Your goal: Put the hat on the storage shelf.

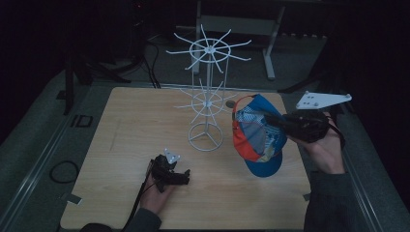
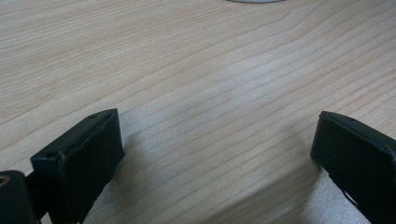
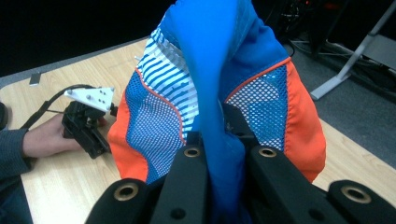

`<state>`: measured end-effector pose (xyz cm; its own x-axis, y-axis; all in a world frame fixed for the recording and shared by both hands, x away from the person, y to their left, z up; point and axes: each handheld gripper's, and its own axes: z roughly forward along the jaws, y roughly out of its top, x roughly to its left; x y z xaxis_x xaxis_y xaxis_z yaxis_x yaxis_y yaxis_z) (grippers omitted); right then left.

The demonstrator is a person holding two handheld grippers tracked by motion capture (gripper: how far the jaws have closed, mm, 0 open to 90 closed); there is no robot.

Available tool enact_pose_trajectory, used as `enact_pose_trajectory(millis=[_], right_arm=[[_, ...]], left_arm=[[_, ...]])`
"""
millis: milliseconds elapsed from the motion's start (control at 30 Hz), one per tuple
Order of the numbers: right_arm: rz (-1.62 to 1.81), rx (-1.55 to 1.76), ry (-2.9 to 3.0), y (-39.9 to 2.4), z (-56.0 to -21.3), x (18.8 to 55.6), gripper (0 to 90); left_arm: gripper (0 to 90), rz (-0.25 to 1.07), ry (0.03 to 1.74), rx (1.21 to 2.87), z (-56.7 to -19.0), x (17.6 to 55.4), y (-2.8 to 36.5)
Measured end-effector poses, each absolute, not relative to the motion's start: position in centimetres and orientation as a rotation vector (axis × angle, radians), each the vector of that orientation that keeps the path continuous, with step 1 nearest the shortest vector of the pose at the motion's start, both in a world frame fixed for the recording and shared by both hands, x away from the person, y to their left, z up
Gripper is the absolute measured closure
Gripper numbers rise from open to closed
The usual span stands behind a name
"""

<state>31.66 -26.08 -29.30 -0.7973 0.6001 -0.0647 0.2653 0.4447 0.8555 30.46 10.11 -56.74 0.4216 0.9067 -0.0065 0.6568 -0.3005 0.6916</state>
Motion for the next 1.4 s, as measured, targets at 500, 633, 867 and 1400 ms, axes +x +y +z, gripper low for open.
enact_pose_trajectory(millis=[500, 633, 867, 1400], right_arm=[[1.347, 0.701, 2.307, -26.1, -27.5, 32.1, 88.6], [1.348, 0.698, 2.298, -26.2, -26.9, 32.1, 88.6], [1.344, 0.696, 2.298, -26.4, -26.2, 32.4, 88.6], [1.376, 0.708, 2.259, -26.8, -25.2, 33.0, 88.6]], left_arm=[[2.6, 0.521, 1.317, 2.059, -56.7, 30.5, 10.1], [2.6, 0.521, 1.316, 2.062, -56.7, 30.5, 10.1], [2.6, 0.521, 1.315, 2.063, -56.7, 30.5, 10.1], [2.6, 0.521, 1.315, 2.063, -56.7, 30.5, 10.1]])
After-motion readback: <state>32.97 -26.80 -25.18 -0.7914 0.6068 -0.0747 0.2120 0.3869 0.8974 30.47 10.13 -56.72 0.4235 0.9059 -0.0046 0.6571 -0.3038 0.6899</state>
